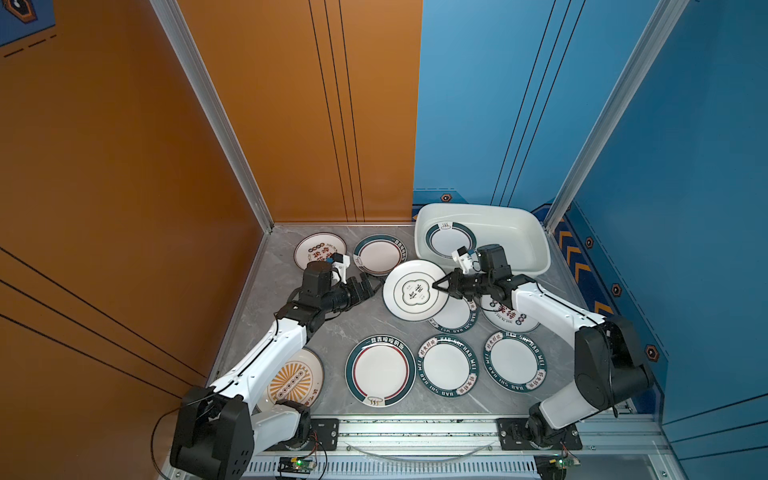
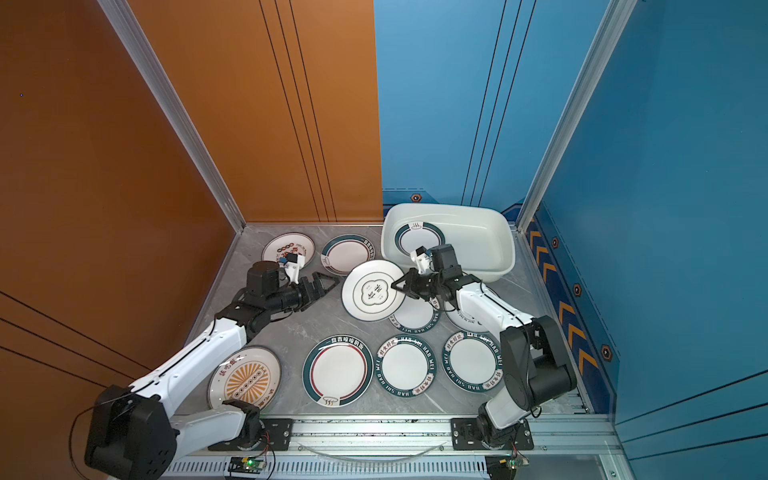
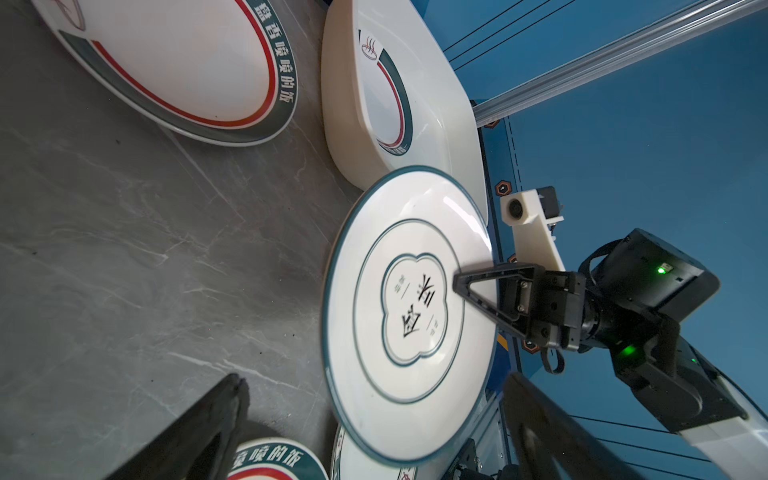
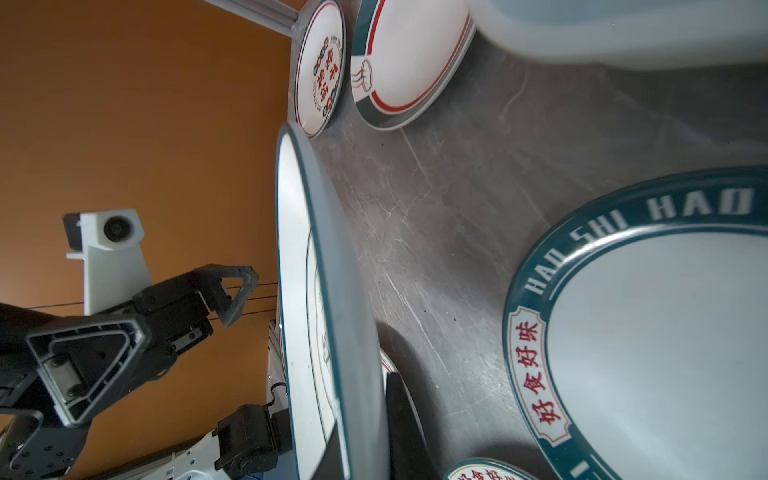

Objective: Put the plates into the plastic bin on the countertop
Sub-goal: 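Carry the cloud-logo plate into the white bin with the right gripper, then lower the plate onto the bin floor and open the right gripper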

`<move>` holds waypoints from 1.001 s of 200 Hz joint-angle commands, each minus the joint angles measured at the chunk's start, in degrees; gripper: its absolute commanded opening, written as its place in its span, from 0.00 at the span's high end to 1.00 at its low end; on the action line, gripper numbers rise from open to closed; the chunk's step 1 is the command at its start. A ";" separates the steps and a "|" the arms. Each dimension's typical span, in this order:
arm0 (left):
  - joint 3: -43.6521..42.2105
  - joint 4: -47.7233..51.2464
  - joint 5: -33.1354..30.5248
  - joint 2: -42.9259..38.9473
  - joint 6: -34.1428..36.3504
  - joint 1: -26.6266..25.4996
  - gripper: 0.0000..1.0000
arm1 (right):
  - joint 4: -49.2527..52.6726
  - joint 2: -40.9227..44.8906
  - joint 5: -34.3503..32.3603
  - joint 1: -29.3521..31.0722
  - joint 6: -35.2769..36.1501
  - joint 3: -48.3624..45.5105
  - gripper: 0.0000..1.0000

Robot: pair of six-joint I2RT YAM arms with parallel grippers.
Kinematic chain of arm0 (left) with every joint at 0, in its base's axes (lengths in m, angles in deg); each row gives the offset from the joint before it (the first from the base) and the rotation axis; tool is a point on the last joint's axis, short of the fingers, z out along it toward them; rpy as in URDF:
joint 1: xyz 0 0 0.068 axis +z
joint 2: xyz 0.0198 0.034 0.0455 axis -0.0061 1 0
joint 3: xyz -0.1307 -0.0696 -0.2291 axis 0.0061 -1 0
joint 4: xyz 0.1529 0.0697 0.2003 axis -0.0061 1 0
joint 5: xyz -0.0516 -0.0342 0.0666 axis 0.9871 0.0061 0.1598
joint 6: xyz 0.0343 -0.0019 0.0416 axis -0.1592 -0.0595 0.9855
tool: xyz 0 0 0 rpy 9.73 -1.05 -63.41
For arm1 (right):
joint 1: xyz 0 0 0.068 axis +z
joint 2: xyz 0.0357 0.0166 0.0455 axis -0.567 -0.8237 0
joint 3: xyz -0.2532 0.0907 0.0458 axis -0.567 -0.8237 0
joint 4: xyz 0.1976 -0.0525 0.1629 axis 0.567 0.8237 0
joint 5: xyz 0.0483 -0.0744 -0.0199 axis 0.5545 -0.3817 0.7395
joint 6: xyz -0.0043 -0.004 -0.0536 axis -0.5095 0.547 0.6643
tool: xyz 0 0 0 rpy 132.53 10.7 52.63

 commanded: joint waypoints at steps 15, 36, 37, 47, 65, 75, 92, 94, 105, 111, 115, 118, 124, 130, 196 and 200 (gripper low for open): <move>-3.61 2.33 -2.65 -2.25 0.72 3.45 0.02 | 8.97 2.15 -1.11 -6.63 3.67 10.45 1.00; -4.06 2.24 -2.37 -2.45 0.72 3.95 0.02 | 10.55 -0.14 -2.21 -10.91 2.29 15.84 1.00; -4.06 2.24 -2.32 -2.45 0.72 3.93 0.02 | 10.54 -0.31 -2.18 -11.08 2.17 16.12 1.00; -4.12 2.32 -2.27 -2.37 0.72 4.09 0.02 | 10.53 -1.92 -2.48 -12.84 1.08 18.57 1.00; -4.55 2.43 -2.08 -2.27 0.76 4.50 0.02 | 11.69 -5.82 -3.62 -15.36 -0.29 23.78 1.00; -4.96 2.33 -2.05 -2.34 0.89 4.72 0.02 | 11.94 -8.40 -4.38 -16.35 -0.97 26.44 1.00; -5.14 3.20 -2.22 -2.27 1.24 5.05 0.02 | 13.15 -13.41 -5.61 -17.63 -1.92 32.24 1.00; -5.12 3.49 -2.32 -2.23 1.35 5.10 0.02 | 13.21 -14.00 -5.76 -17.70 -2.02 32.88 1.00; -4.88 4.52 -2.36 -2.14 1.81 5.41 0.02 | 14.65 -17.53 -7.11 -18.01 -2.12 37.02 1.00; -4.77 5.01 -2.27 -2.18 2.06 5.45 0.02 | 15.43 -19.38 -7.69 -18.11 -2.08 39.24 1.00; -4.65 5.24 -2.15 -2.27 2.18 5.53 0.02 | 15.80 -20.58 -8.08 -18.11 -2.11 40.67 1.00; -4.64 5.37 -2.14 -2.27 2.33 5.56 0.02 | 16.07 -21.54 -8.44 -18.11 -2.15 41.61 1.00; -4.63 5.48 -2.00 -2.44 2.47 5.62 0.02 | 16.65 -23.31 -9.05 -18.18 -2.16 43.80 1.00; -4.60 5.58 -2.01 -2.73 2.60 5.67 0.02 | 17.34 -25.01 -9.62 -18.19 -2.17 45.83 1.00; -4.90 7.78 -0.87 -4.42 3.42 7.33 0.02 | 18.93 -41.48 -12.17 -18.40 -6.48 60.33 1.00; -5.00 7.80 -0.87 -4.55 3.44 7.49 0.02 | 19.60 -42.49 -12.69 -18.29 -6.35 61.50 1.00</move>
